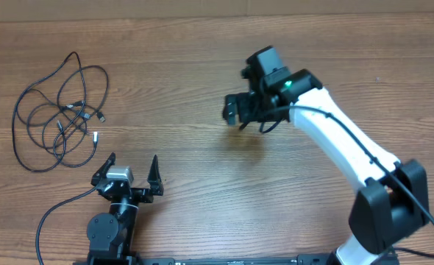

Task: Untangle cables

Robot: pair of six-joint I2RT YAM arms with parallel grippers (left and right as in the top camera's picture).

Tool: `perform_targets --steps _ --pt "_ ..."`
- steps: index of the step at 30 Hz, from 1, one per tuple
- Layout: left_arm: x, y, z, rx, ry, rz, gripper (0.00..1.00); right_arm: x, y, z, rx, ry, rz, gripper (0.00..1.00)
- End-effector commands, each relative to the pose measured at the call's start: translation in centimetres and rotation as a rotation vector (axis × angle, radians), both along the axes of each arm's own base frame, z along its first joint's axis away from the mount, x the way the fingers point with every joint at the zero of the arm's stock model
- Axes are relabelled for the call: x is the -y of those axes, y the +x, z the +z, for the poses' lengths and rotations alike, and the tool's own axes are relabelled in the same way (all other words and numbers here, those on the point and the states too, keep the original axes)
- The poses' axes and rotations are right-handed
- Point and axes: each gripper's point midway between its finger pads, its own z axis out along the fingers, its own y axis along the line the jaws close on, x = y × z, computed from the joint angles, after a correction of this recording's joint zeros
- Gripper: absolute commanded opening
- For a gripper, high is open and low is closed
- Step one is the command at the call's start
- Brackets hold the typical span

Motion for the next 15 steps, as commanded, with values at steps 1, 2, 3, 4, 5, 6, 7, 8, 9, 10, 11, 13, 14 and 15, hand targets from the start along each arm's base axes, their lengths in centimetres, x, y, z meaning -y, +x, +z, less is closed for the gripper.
perform_targets --steps 1,2,3,4,5,6,7,8,9,10,11,13,14,15 --pt "-0.3 0.0 -0.1 0.004 0.027 0.014 1.00 -1.6 -1.5 2.9 0.061 0.039 0.049 1.00" --pt "-0.3 0.0 -0.1 0.004 0.027 0.014 0.99 -2.1 -2.0 3.6 0.075 0.049 0.066 1.00" --pt "-0.3 0.0 -0.1 0.004 0.027 0.014 1.00 -2.4 -2.4 4.2 0.087 0.057 0.076 1.00" --pt "-0.3 0.0 -0.1 0.004 0.027 0.014 1.00 -2.7 -2.7 4.7 0.100 0.064 0.086 1.00" --pt "-0.3 0.0 -0.1 0.004 0.027 0.014 0.99 -2.9 -3.1 5.5 0.115 0.074 0.096 1.00" --pt "-0.3 0.0 -0.1 0.004 0.027 0.014 1.00 -3.1 -3.4 6.2 0.129 0.085 0.104 1.00" --pt "-0.3 0.0 -0.1 0.004 0.027 0.014 1.00 -3.2 -3.7 6.8 0.143 0.094 0.109 1.00" --pt "-0.3 0.0 -0.1 0.004 0.027 0.014 1.00 -3.1 -3.9 7.6 0.164 0.099 0.116 1.00" --pt "-0.3 0.0 -0.1 0.004 0.027 0.014 1.00 -2.7 -3.9 8.3 0.199 0.085 0.126 1.00" --pt "-0.3 0.0 -0.1 0.004 0.027 0.014 1.00 -2.2 -3.9 8.9 0.231 0.067 0.132 1.00" --pt "-0.3 0.0 -0.1 0.004 0.027 0.014 1.00 -1.6 -3.9 9.9 0.269 0.055 0.128 1.00" --pt "-0.3 0.0 -0.1 0.003 0.027 0.014 1.00 -0.7 -3.9 11.8 0.333 0.054 0.102 1.00" --pt "-0.3 0.0 -0.1 0.003 0.027 0.014 1.00 -0.3 -4.2 13.0 0.365 0.065 0.095 1.00" --pt "-0.3 0.0 -0.1 0.004 0.027 0.014 1.00 -0.1 -4.5 14.0 0.385 0.078 0.093 1.00"
